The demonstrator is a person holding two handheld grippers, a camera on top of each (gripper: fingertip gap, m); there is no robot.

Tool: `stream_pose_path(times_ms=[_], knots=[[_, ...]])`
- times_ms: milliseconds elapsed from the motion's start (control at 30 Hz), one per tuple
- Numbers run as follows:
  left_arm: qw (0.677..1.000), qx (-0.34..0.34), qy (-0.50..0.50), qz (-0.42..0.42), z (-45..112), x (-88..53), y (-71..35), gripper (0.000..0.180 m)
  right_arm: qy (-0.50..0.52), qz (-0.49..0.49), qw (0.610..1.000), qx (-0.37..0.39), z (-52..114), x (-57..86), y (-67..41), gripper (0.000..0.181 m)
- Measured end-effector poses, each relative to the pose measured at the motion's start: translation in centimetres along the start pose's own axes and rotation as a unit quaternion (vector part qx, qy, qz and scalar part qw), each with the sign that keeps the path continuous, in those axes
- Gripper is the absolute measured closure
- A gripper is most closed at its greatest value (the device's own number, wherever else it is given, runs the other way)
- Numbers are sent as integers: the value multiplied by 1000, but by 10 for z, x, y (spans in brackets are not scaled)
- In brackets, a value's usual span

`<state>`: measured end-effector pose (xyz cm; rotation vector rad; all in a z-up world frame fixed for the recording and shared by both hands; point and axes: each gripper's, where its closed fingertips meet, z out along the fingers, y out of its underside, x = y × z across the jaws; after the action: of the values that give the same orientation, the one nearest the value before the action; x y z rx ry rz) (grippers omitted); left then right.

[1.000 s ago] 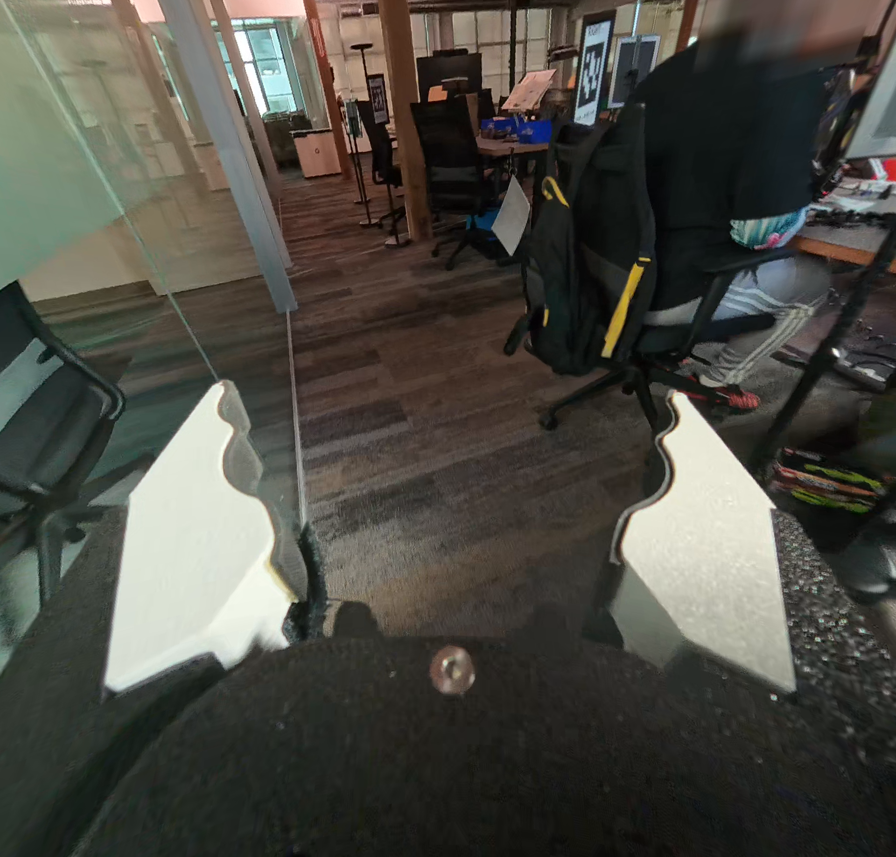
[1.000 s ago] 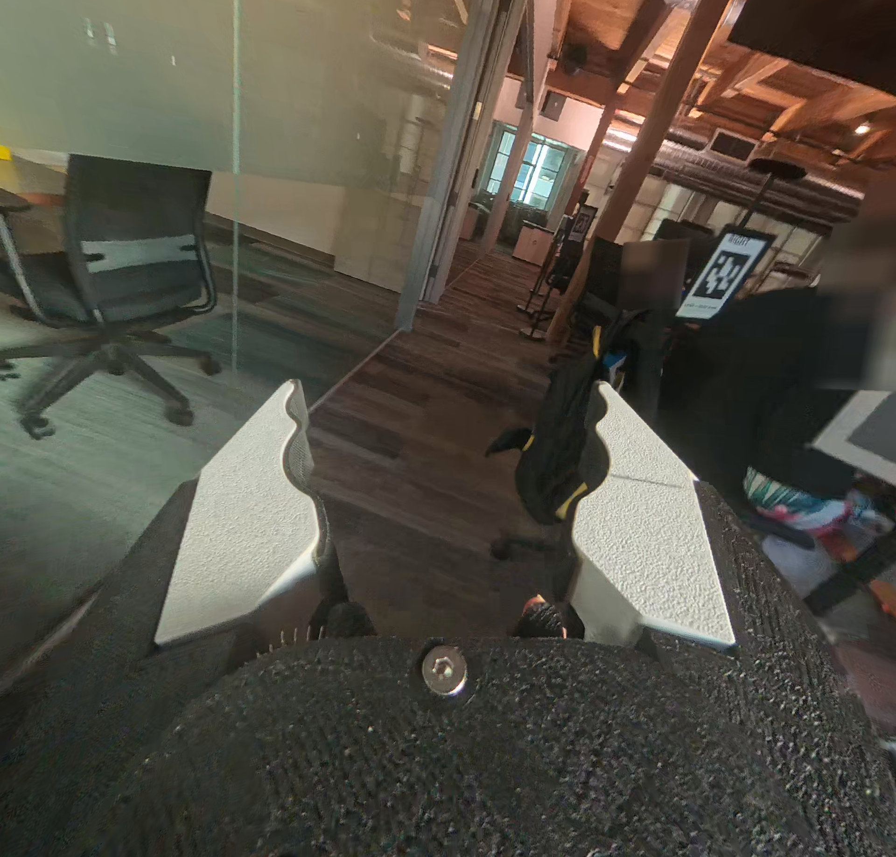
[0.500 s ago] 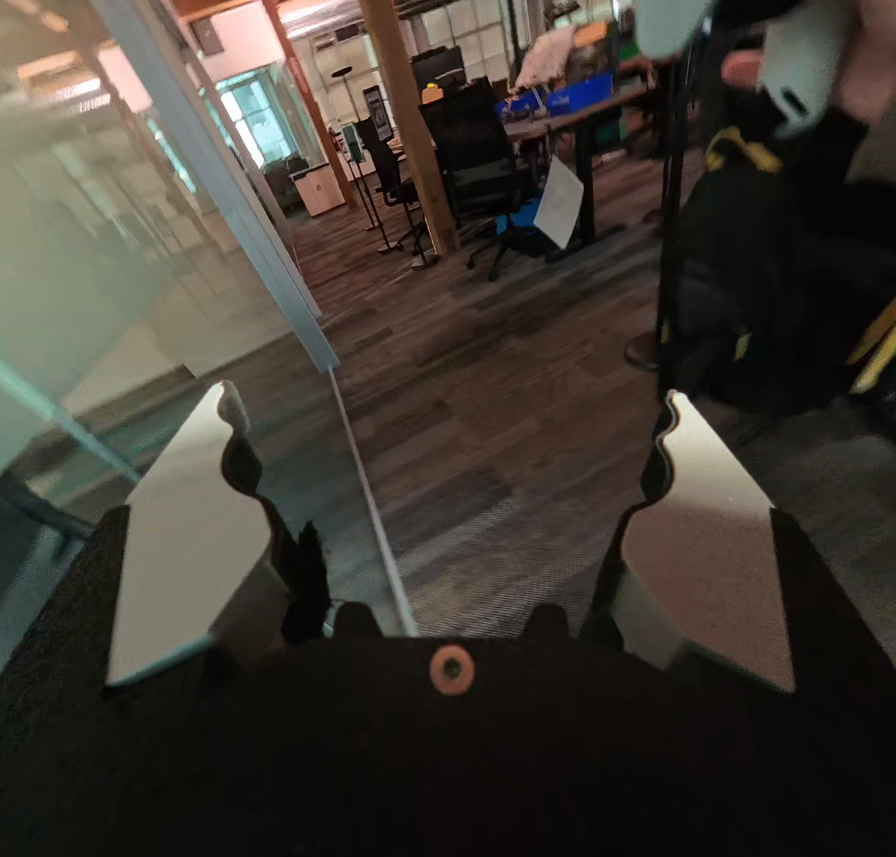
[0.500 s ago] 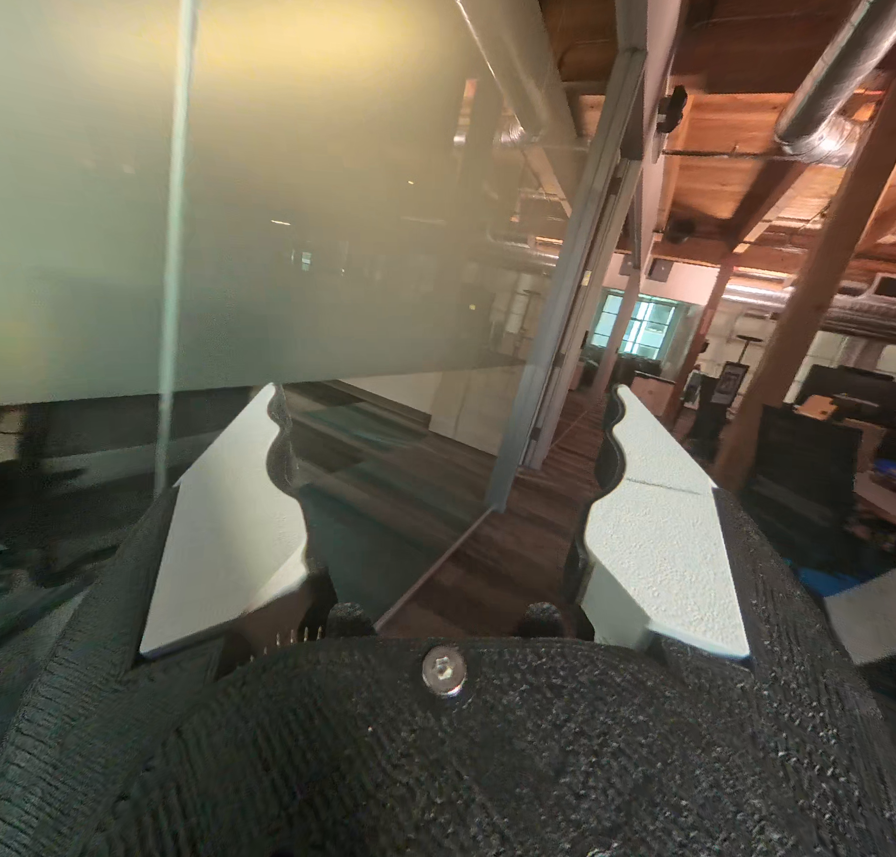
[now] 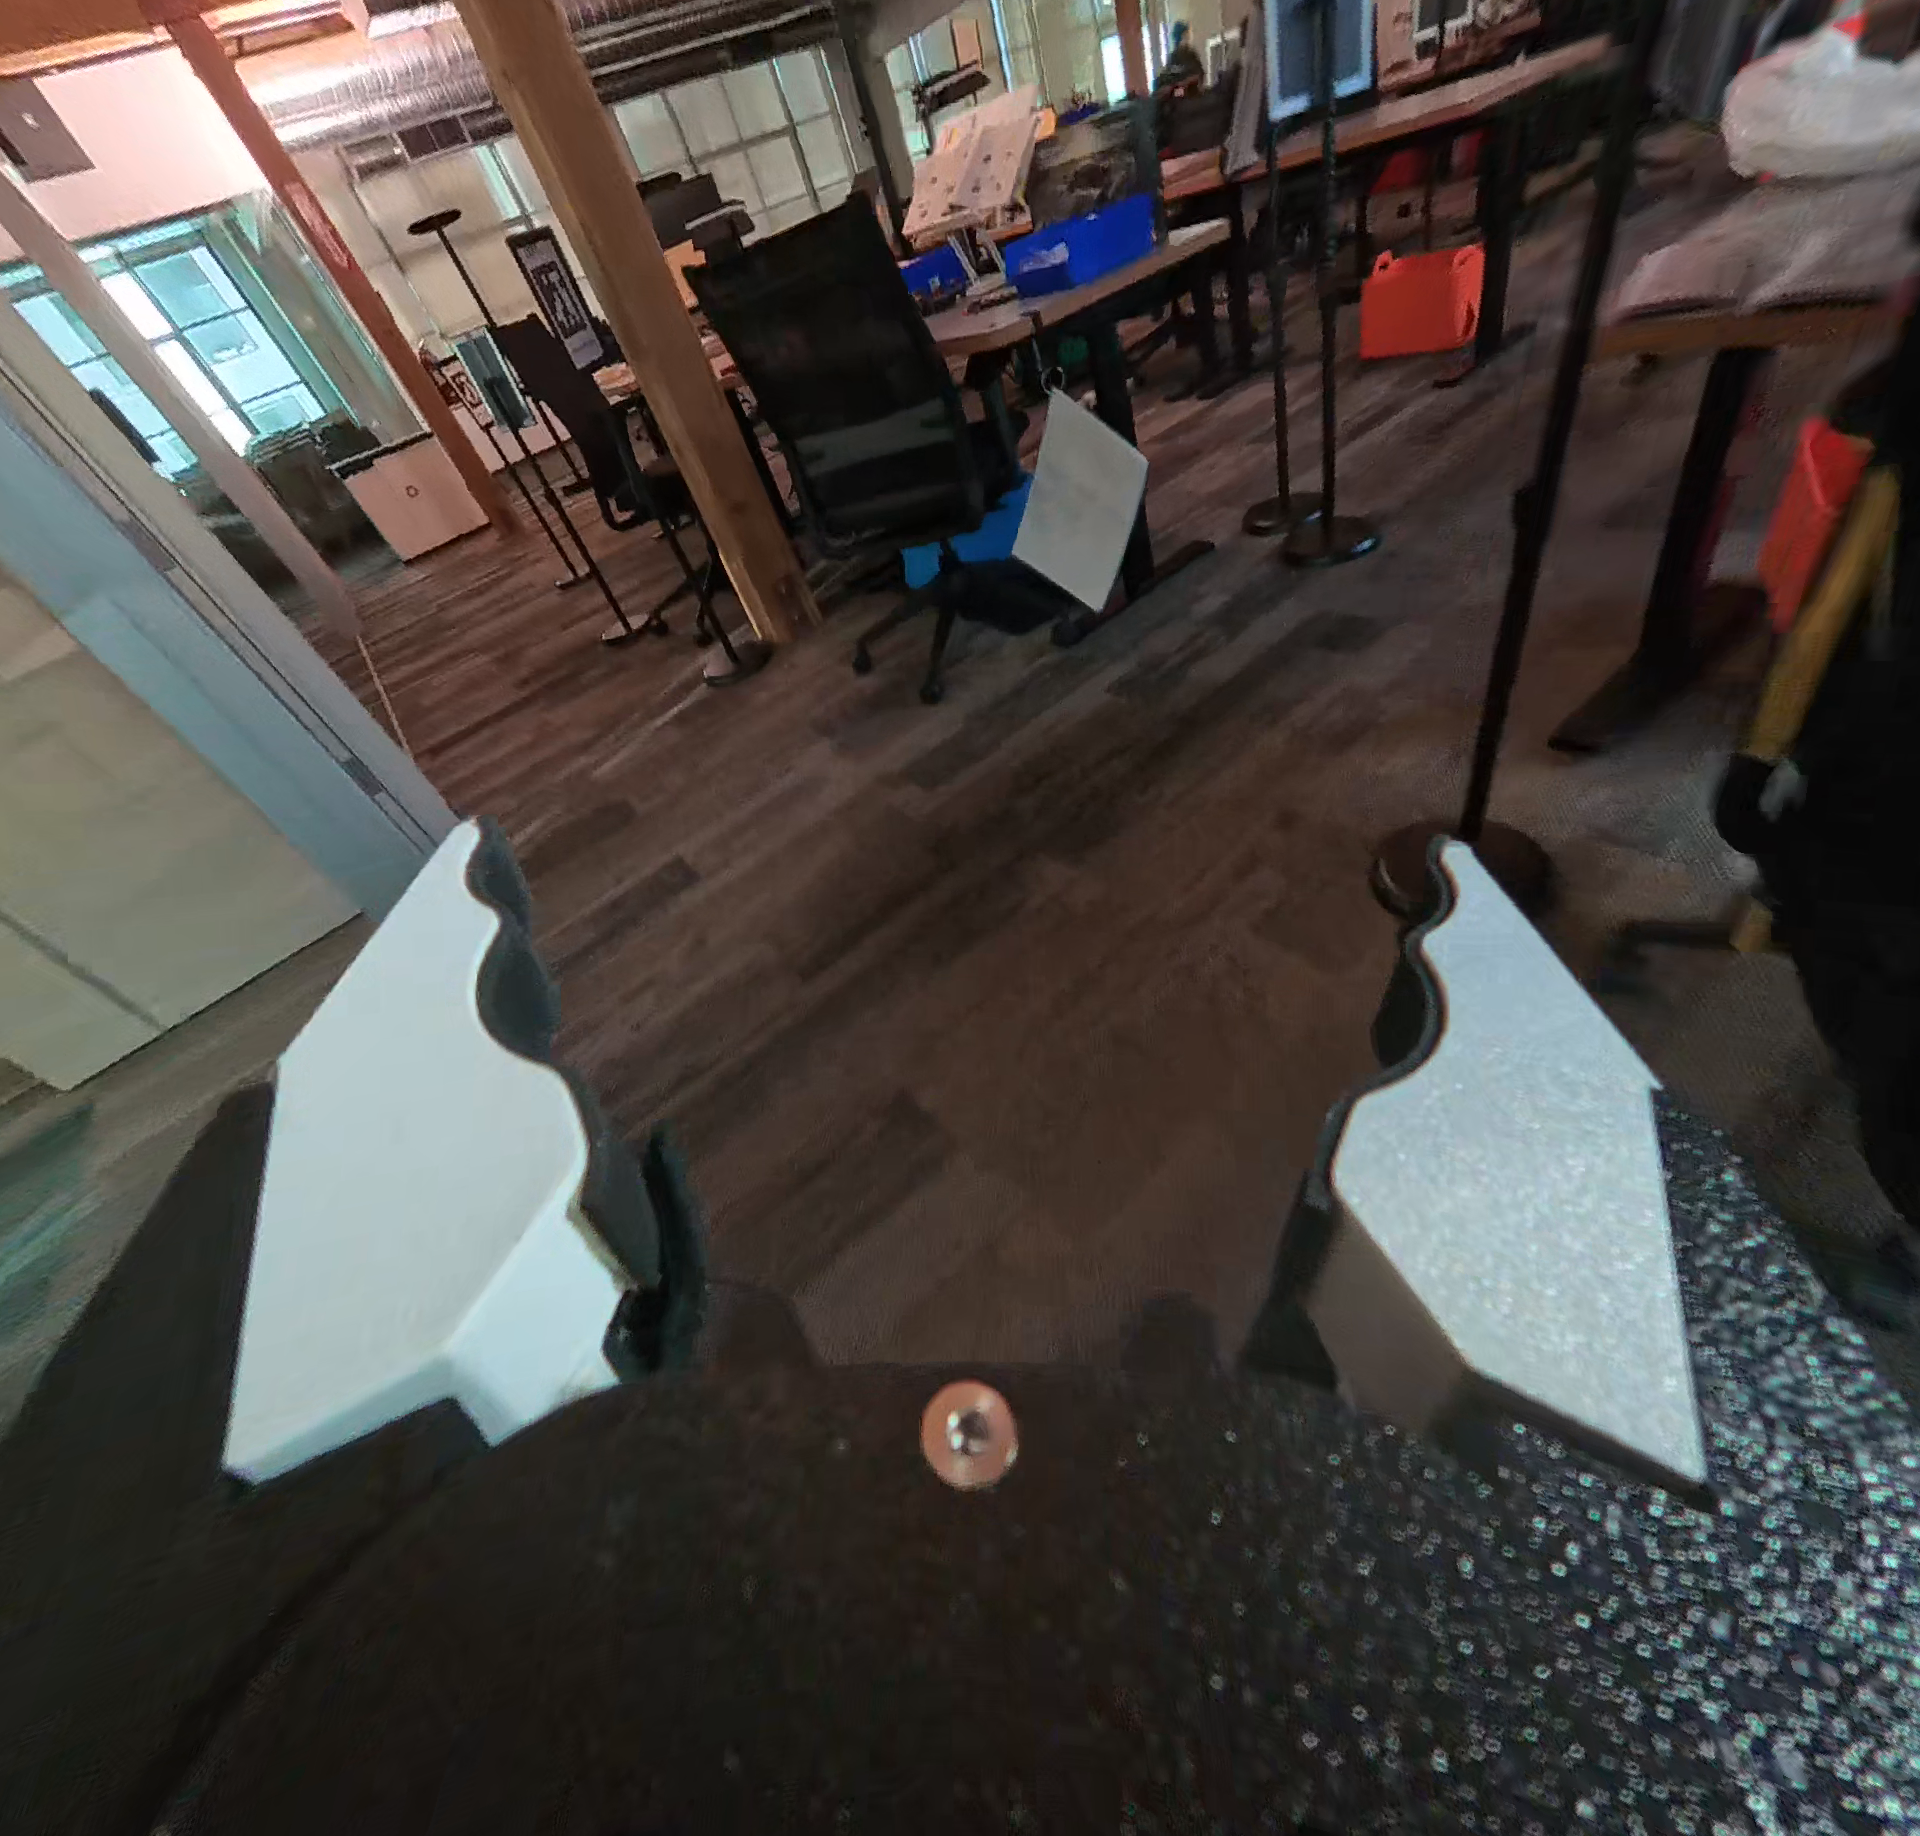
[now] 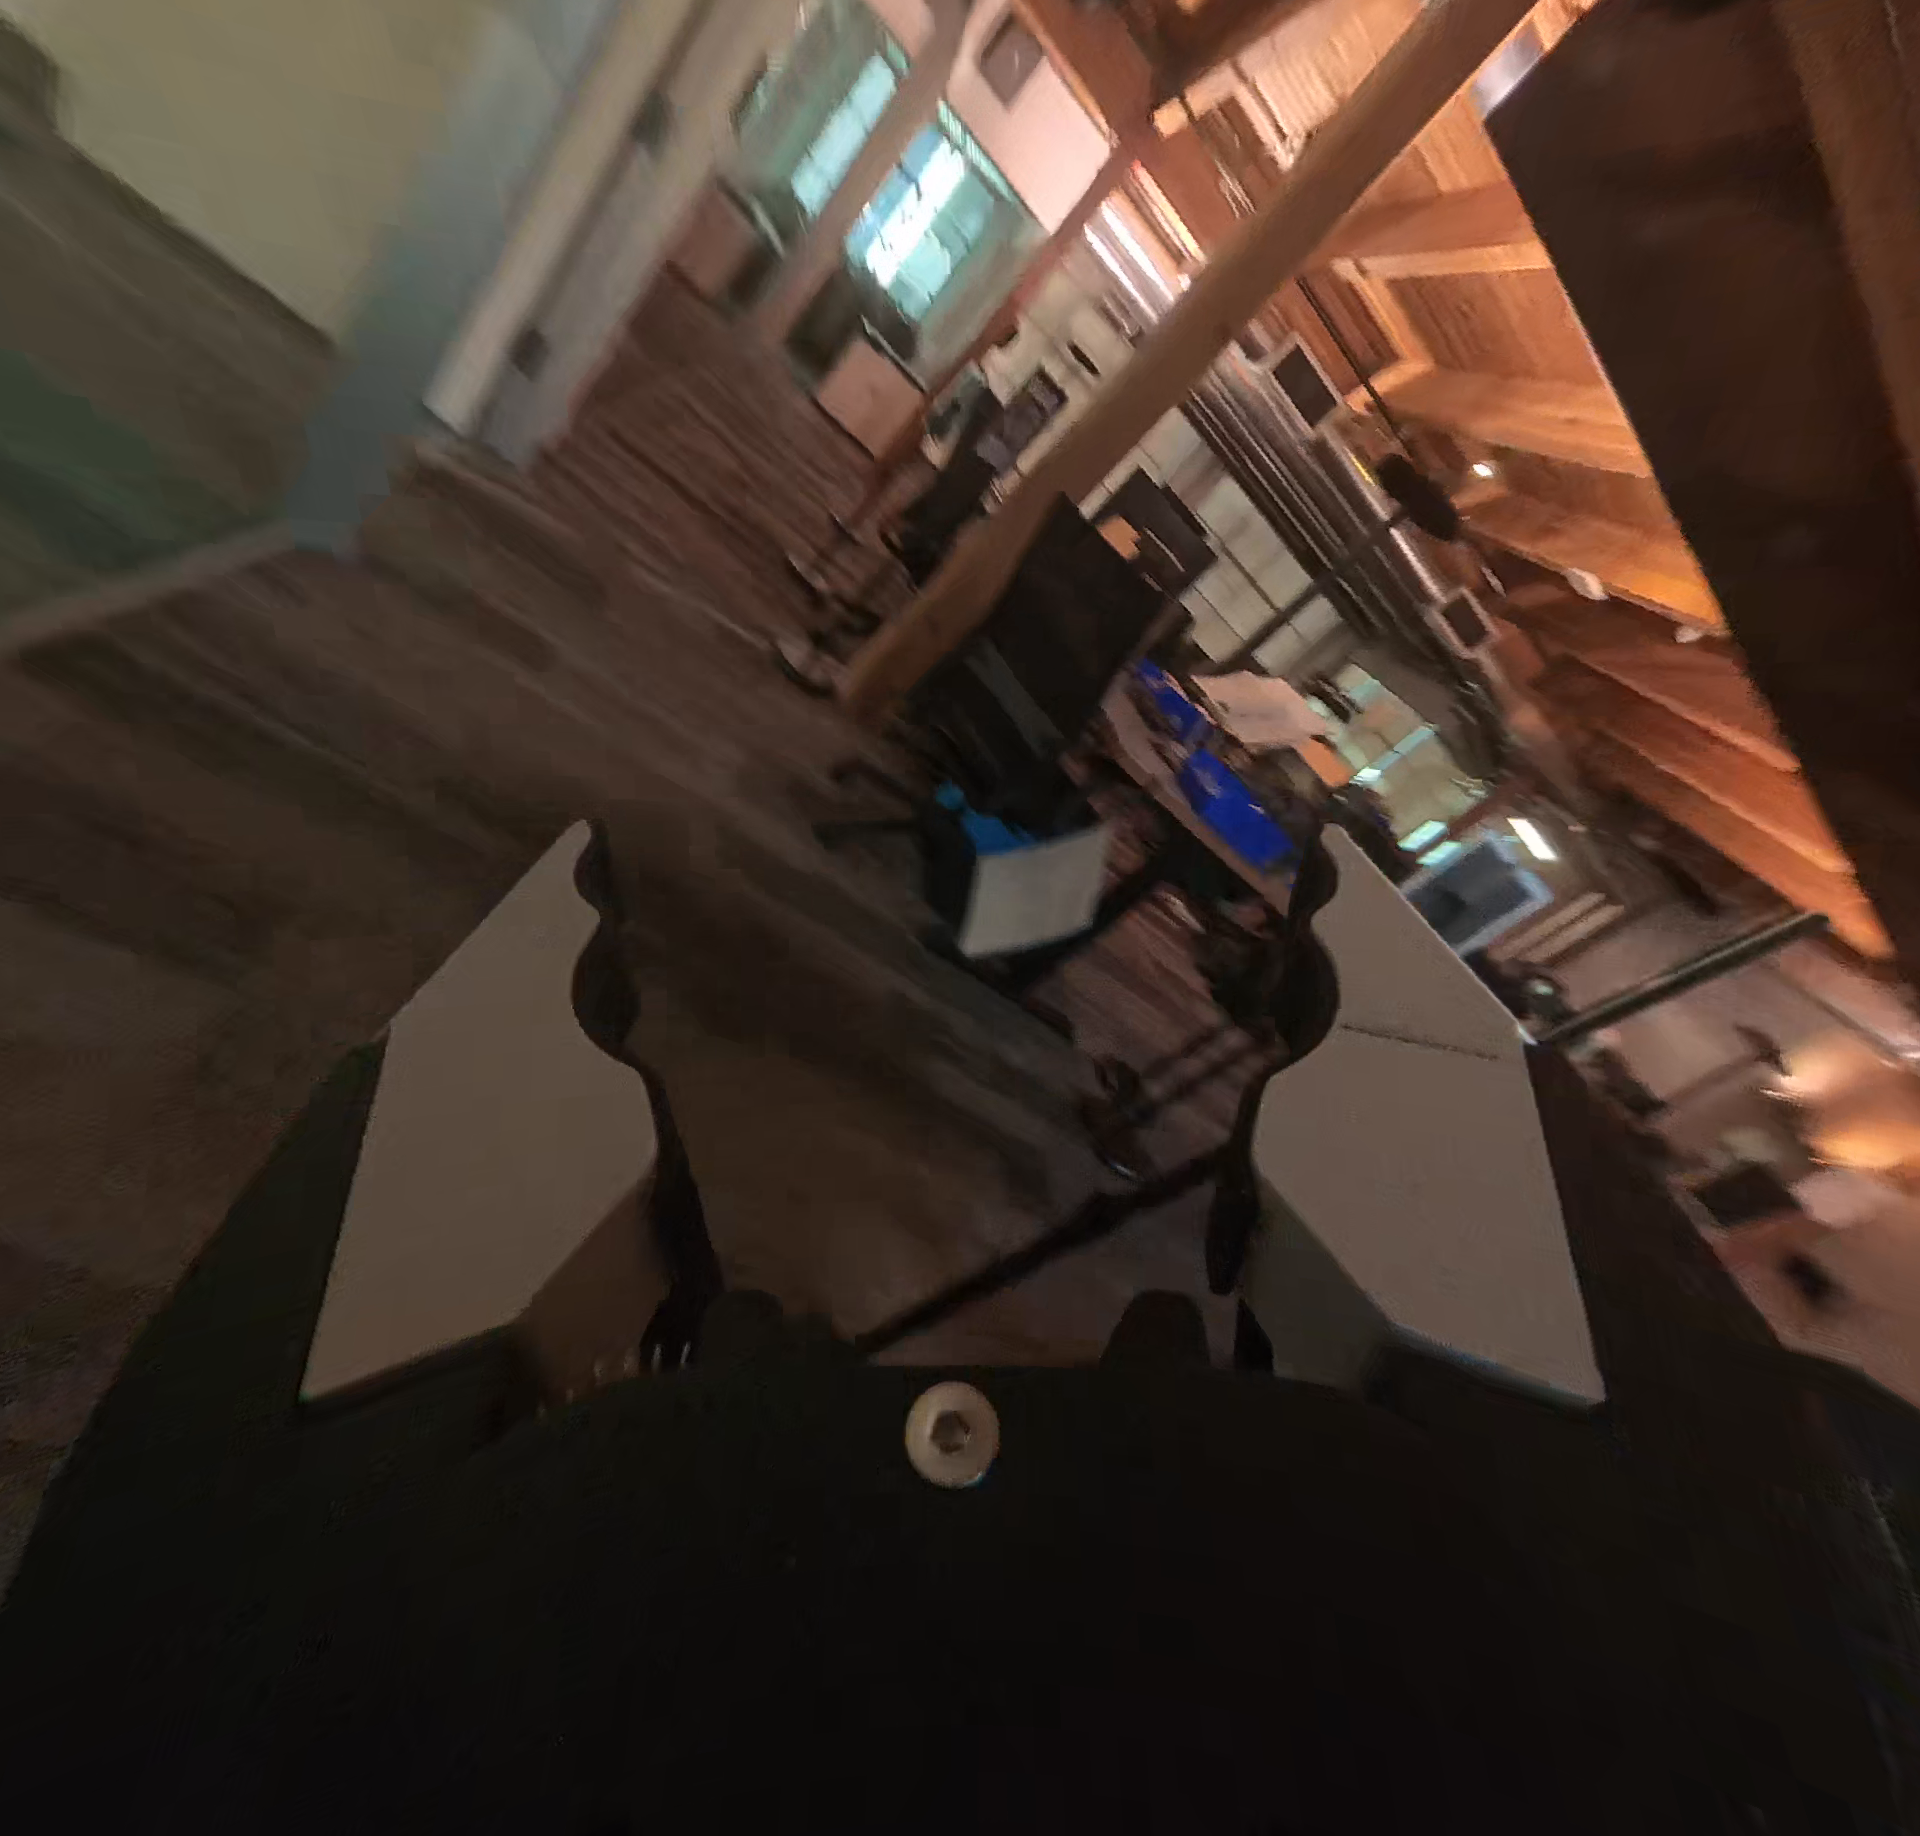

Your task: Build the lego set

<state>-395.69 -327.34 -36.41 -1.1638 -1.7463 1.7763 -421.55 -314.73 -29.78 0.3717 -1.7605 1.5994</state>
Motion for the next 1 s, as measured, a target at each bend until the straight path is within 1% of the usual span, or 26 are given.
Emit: stream_pose_path(times_ms=[100, 133, 167, 233, 333, 400, 500, 633, 700, 733, 767, 800, 833, 900, 1000], knots=[[999, 2, -27, -23, 102, -66, 18, 22, 27, -124, 990, -65, 90, 7, 51, 62], [999, -8, -36, -26, 132, -88, 29, 22, 30, -139, 987, -76, 128, 7, 59, 63], [999, -27, -39, -25, 165, -109, 41, 22, 28, -136, 987, -86, 169, 6, 65, 64], [997, -68, -32, -11, 226, -147, 63, 22, 25, -96, 991, -91, 259, 4, 59, 63], [995, -86, -56, 3, 305, -224, 79, 22, 12, -48, 998, -34, 401, -8, 16, 61], [991, -95, -87, -21, 346, -278, 92, 22, -12, -27, 1000, 2, 490, -26, -13, 60], [985, -99, -126, -58, 409, -362, 113, 23, -43, 35, 997, 60, 618, -57, -56, 58], [982, -95, -143, -78, 502, -463, 139, 23, -60, 109, 988, 90, 771, -100, -79, 56], [983, -78, -154, -70, 557, -520, 139, 23, -66, 155, 983, 74, 845, -121, -73, 56], [982, -80, -158, -67, 583, -544, 139, 23, -85, 184, 978, 51, 882, -134, -67, 54], [981, -83, -161, -68, 614, -573, 136, 22, -107, 211, 971, 25, 917, -147, -63, 48], [981, -79, -162, -66, 646, -601, 131, 22, -123, 235, 964, 8, 952, -155, -61, 44], [982, -67, -165, -62, 680, -628, 123, 22, -129, 251, 959, 6, 983, -156, -65, 44], [985, -50, -154, -60, 748, -670, 112, 22, -120, 253, 960, 13, 1045, -147, -67, 45], [988, -35, -138, -64, 857, -726, 107, 23, -80, 240, 967, -2, 1122, -125, -44, 47]])
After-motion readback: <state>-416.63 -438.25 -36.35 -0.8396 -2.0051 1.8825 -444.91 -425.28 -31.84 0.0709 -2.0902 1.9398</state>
